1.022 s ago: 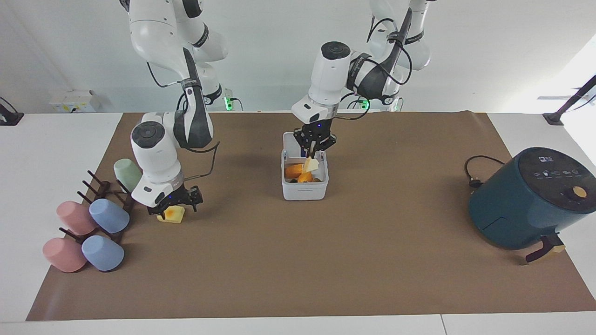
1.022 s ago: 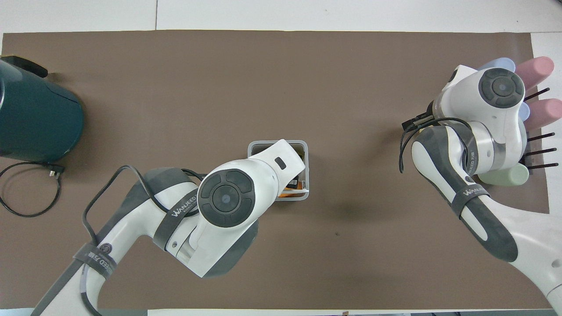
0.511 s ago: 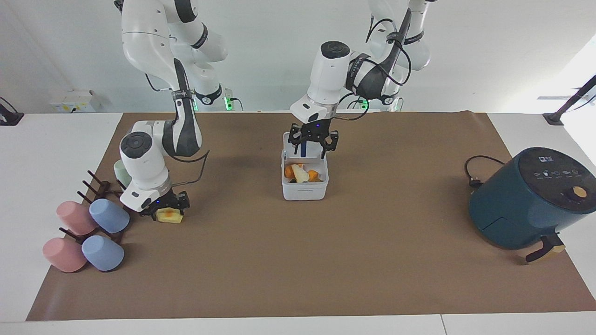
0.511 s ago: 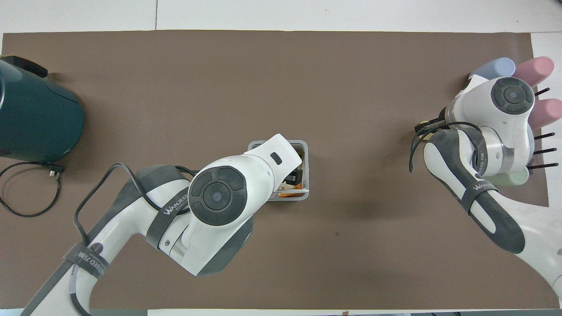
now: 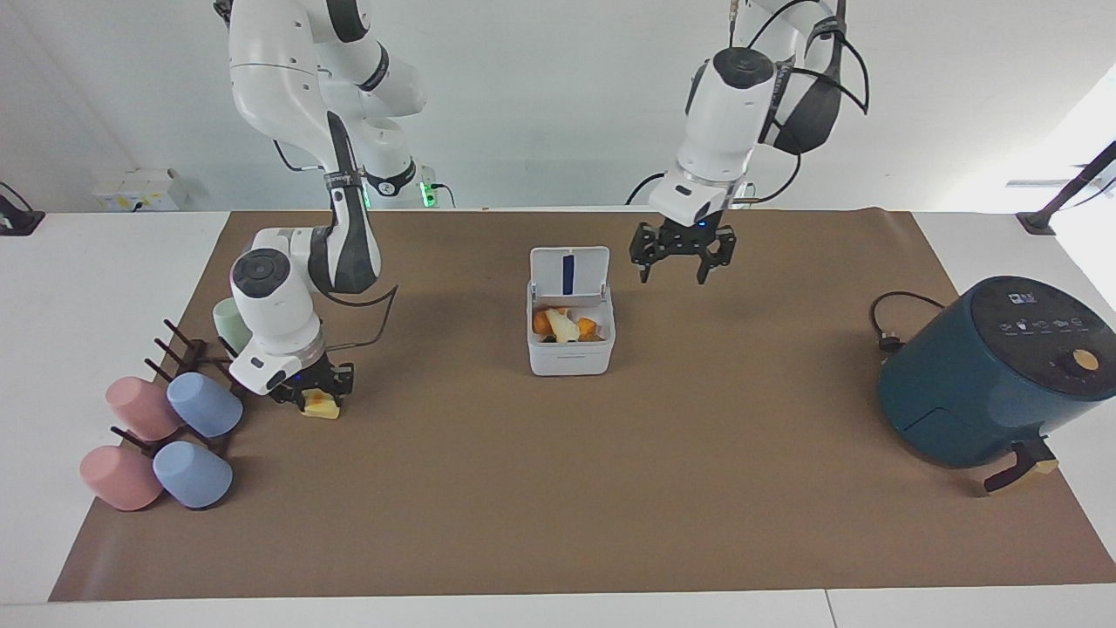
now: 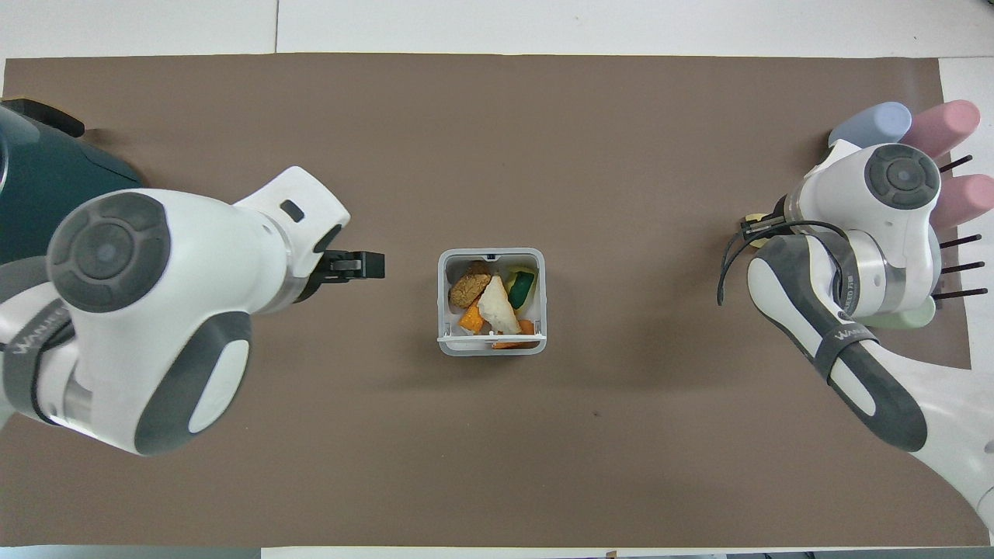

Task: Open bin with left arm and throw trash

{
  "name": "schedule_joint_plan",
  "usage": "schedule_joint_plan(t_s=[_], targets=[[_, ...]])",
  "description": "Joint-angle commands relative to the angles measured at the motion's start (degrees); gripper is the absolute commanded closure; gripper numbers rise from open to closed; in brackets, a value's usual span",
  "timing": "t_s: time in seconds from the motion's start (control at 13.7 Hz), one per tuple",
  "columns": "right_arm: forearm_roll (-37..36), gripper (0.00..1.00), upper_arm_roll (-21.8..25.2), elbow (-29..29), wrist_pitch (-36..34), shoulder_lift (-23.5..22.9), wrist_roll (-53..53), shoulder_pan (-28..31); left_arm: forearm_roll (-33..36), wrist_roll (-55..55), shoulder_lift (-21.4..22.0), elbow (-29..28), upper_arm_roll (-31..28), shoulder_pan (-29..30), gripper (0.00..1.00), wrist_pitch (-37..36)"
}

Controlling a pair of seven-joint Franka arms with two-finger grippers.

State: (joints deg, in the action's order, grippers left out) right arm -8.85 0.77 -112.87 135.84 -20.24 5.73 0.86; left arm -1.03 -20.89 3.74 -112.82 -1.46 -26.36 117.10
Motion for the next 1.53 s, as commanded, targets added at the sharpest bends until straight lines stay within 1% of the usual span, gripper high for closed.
schedule_joint_plan(t_s=[0.0, 0.15, 0.29, 0.44, 0.58, 0.73, 0.88, 1.02, 1.1, 1.17, 1.24, 1.46], targets=[[-0.8, 1.00, -1.2, 6.5, -8.9, 0.1, -1.2, 0.0, -0.3, 8.4, 0.6, -0.6, 0.5, 8.0, 0.00, -1.1], [1.9, 1.00, -2.7, 14.0, -18.5, 0.2, -3.6, -2.8, -0.3, 14.0, 0.6, 0.7, 0.5, 13.9, 0.00, -4.1], [6.8, 1.00, -2.7, 19.8, -24.6, 0.2, -11.9, -7.0, -0.3, 18.0, 0.6, 2.4, 0.5, 17.6, 0.00, -7.2], [12.2, 1.00, -2.7, 22.3, -24.1, 0.0, -24.3, -13.4, -0.3, 20.7, 0.5, 4.9, 0.4, 20.4, 0.00, -10.3], [14.2, 1.00, -2.8, 22.6, -19.9, -0.3, -38.4, -20.6, -0.4, 22.1, 0.0, 8.6, 0.4, 22.0, 0.00, -14.1], [15.5, 1.00, -2.8, 22.2, -17.8, -0.4, -46.6, -25.8, -0.6, 22.1, -0.4, 13.0, 0.2, 22.5, 0.00, -18.0], [18.1, 1.00, -2.8, 22.3, -16.9, -0.3, -54.8, -28.9, -1.4, 22.2, -1.6, 17.3, 0.2, 23.9, 0.00, -22.1], [18.2, 1.00, -2.8, 21.1, -15.3, -0.2, -58.3, -31.6, -1.0, 22.7, -2.2, 19.9, 0.2, 24.1, 0.00, -24.9], [18.2, 0.85, -2.8, 19.9, -14.1, 0.1, -59.3, -31.7, -0.9, 23.0, -2.3, 20.9, 0.2, 24.3, 0.00, -26.1], [18.2, 0.34, -2.8, 18.7, -12.6, 0.3, -60.7, -32.3, -0.6, 23.7, -2.3, 21.8, 0.2, 24.4, 0.00, -27.1], [18.2, 0.00, -2.8, 18.1, -12.0, 0.5, -61.7, -32.6, -0.6, 24.9, -2.3, 22.4, 0.2, 24.5, 0.00, -27.5], [17.3, 0.00, -2.7, 19.0, -13.1, 0.5, -61.7, -32.5, 0.1, 25.9, -2.1, 22.6, 0.3, 26.0, 0.00, -27.7]])
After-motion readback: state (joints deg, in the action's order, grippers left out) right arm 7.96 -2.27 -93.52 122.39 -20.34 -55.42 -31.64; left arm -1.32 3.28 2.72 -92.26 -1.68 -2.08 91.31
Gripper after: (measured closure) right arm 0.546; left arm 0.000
